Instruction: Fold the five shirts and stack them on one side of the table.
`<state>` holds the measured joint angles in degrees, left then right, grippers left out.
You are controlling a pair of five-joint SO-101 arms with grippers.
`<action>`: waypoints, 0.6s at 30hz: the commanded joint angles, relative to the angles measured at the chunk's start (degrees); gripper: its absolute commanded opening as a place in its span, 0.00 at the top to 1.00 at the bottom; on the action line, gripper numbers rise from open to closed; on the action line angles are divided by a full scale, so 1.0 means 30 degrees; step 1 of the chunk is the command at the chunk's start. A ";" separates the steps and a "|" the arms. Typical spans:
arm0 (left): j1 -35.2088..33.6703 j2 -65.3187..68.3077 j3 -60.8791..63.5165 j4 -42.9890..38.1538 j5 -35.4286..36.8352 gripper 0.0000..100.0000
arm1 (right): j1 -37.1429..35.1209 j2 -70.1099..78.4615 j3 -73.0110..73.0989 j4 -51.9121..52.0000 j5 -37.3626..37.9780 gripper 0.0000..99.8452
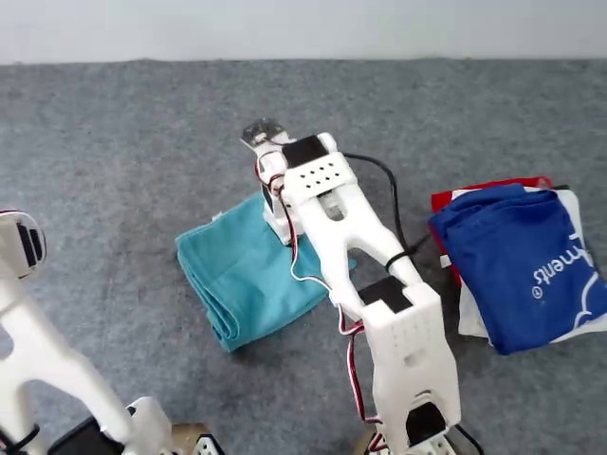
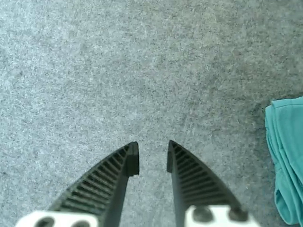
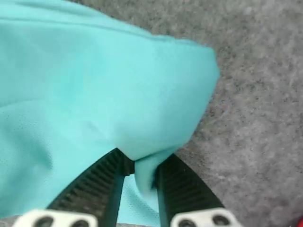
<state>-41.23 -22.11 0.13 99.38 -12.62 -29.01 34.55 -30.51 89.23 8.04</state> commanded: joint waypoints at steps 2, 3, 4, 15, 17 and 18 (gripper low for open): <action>0.0117 -0.0498 -0.0044 0.0352 0.0117 0.89 | 0.0396 -0.1597 -0.0176 -0.0308 -0.0264 0.99; 0.0117 -0.0498 -0.0044 0.0352 0.0117 0.89 | 0.0484 -0.1421 -0.0176 -0.0308 -0.0234 0.99; 0.0117 -0.0498 -0.0044 0.0352 0.0117 0.89 | 0.0542 -0.1216 -0.0176 -0.0308 -0.0234 0.99; 0.0117 -0.0498 -0.0015 0.0352 0.0117 0.89 | 0.0601 0.3355 -0.0293 -0.1392 -0.0205 0.92; 0.0117 -0.0498 0.0161 0.0352 0.0117 0.89 | 0.0571 0.3766 -0.0293 -0.1245 -0.0205 0.82; 0.0117 -0.0498 0.0308 0.0352 0.0117 0.89 | 0.0542 0.3736 -0.0322 -0.1070 -0.0205 0.77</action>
<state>-41.23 -22.11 0.75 99.38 -12.62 -27.43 45.45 -30.77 85.89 8.04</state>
